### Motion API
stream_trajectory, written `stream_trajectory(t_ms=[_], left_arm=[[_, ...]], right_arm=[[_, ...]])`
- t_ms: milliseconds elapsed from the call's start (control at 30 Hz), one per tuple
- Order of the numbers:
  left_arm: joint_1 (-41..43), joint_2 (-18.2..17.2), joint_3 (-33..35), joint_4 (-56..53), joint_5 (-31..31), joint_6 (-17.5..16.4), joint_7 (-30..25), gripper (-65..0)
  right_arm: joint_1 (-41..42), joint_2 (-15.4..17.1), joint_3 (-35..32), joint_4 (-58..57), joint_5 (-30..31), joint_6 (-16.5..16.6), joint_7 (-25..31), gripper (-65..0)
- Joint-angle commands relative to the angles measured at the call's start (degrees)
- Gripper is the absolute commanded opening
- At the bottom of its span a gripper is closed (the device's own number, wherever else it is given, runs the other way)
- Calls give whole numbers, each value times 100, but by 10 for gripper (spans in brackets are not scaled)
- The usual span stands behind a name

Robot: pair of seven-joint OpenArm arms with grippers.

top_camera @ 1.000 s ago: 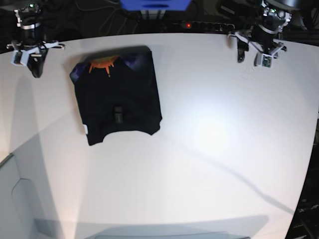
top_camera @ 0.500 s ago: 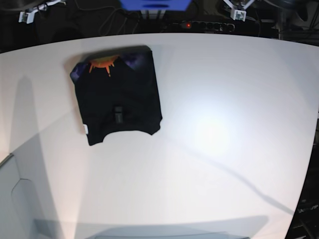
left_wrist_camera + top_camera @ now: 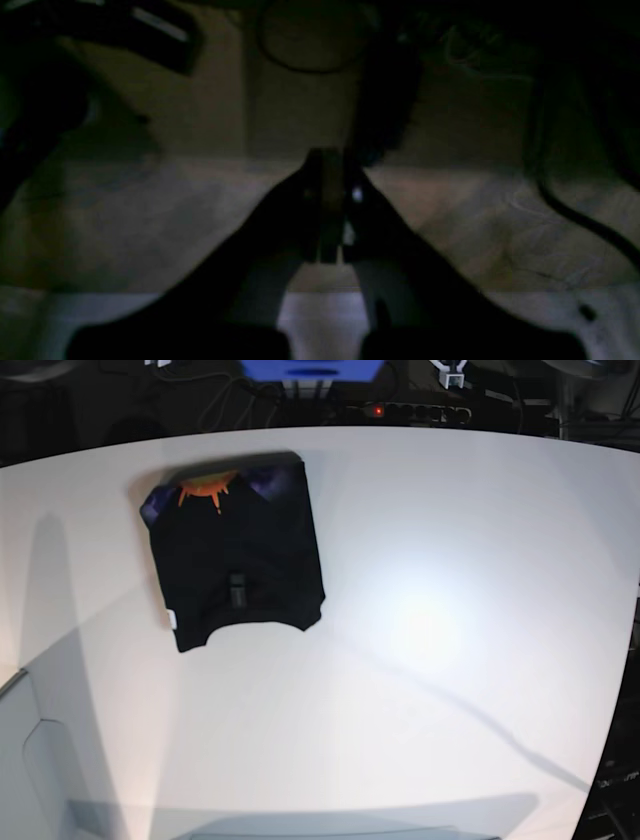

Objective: Fold the T-shirt properly

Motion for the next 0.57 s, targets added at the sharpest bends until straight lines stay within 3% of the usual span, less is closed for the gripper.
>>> stream_trajectory(t_ms=[0, 67, 133, 233, 367, 533], left_arm=[[-173, -65, 111, -423, -9, -21, -368, -650], [-569, -83, 374, -1311, 35, -21, -1124, -650], [-815, -83, 638, -1733, 35, -12, -1370, -650], [-982, -83, 831, -1760, -9, -12, -1220, -650], [-1035, -39, 831, -1760, 17, -4, -1132, -650], [-1167, -39, 849, -1760, 35, 709, -1132, -650]], right_arm=[[82, 163, -166, -412, -166, -312, 263, -650], [452, 339, -482, -1432, -395, -1227, 817, -650], [786, 435, -676, -2205, -404, -2053, 1212, -650], [1120, 471, -1159, -2926, -404, -2748, 1608, -650], [1287, 418, -1695, -3102, -404, -3047, 1661, -650], [1427, 268, -1863, -3120, -404, -3055, 1652, -650]])
